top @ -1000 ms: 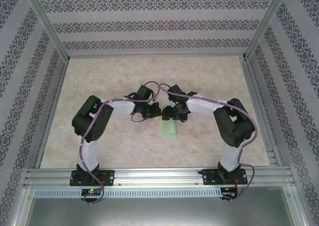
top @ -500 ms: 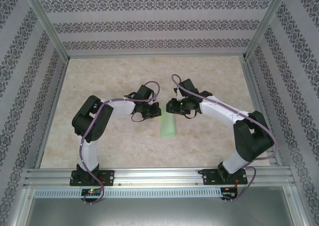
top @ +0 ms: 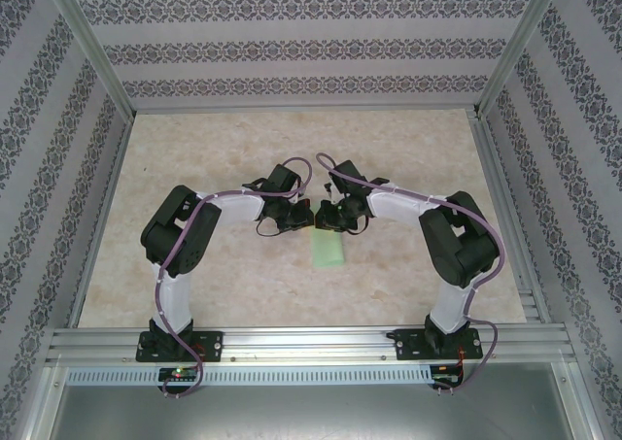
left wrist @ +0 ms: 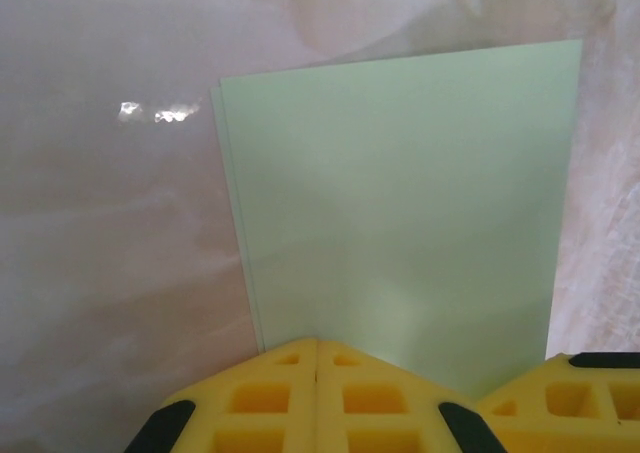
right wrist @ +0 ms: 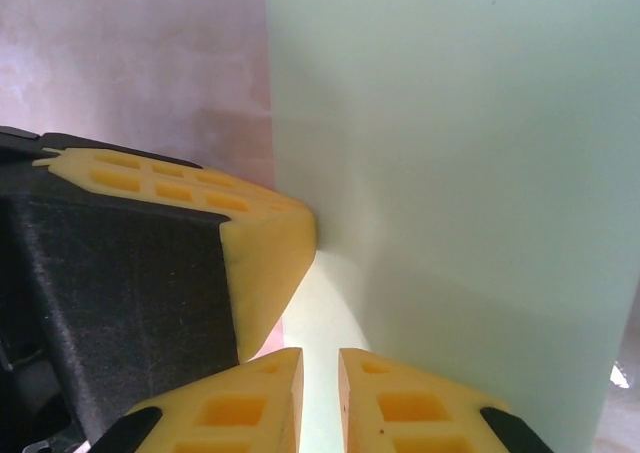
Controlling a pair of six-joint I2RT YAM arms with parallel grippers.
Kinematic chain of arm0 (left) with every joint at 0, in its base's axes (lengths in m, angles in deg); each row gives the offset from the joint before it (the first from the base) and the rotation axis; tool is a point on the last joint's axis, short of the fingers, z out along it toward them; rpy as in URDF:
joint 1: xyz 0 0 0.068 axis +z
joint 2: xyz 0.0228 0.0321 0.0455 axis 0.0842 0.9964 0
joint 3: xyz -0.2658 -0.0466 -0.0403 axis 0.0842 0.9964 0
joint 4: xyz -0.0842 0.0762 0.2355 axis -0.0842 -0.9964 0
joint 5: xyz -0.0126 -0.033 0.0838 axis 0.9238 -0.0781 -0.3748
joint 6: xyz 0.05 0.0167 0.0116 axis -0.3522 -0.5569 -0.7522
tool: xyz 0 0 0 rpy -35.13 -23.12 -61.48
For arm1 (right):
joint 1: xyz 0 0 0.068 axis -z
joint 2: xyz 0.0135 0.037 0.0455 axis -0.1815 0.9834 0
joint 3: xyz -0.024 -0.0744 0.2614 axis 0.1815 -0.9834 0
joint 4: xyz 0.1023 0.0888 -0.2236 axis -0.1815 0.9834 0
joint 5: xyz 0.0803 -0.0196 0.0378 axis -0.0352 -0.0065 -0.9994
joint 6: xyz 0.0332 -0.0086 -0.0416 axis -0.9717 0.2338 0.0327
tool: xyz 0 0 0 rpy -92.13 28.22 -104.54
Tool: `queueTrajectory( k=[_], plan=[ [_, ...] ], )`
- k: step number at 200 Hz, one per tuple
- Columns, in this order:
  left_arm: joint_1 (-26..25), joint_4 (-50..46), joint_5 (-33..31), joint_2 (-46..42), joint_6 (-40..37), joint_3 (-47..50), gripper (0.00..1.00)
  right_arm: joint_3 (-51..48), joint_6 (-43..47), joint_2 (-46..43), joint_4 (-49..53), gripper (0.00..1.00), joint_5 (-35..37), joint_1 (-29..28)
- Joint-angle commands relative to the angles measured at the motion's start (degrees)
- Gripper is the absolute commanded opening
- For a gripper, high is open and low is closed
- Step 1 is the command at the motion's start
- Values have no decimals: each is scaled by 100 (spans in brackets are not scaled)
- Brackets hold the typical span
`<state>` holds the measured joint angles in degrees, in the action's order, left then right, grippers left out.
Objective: Fold a paper plane with a square sheet of paper (pick it up from the middle)
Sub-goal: Fold the square sheet of paper in half at the center of the table.
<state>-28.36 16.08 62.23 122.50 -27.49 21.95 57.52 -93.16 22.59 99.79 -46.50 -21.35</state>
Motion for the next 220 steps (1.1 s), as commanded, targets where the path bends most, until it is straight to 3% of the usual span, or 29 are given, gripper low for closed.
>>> queueTrajectory(
  k=[1, 135, 176, 220],
  plan=[
    [-78, -878, -386, 363, -125, 136, 0, -85, 178, 96, -115, 18, -127, 86],
    [-77, -1193, -567, 494, -85, 118, 0, -1110, 381, 5, -566, 16, -377, 515],
    [-81, -1263, -631, 538, -90, 125, 0, -1789, 325, -383, -1025, 16, -651, 805],
    [-80, -1261, -606, 505, -133, 118, 0, -1613, 98, -1186, -1220, 16, -824, 881]
  ],
)
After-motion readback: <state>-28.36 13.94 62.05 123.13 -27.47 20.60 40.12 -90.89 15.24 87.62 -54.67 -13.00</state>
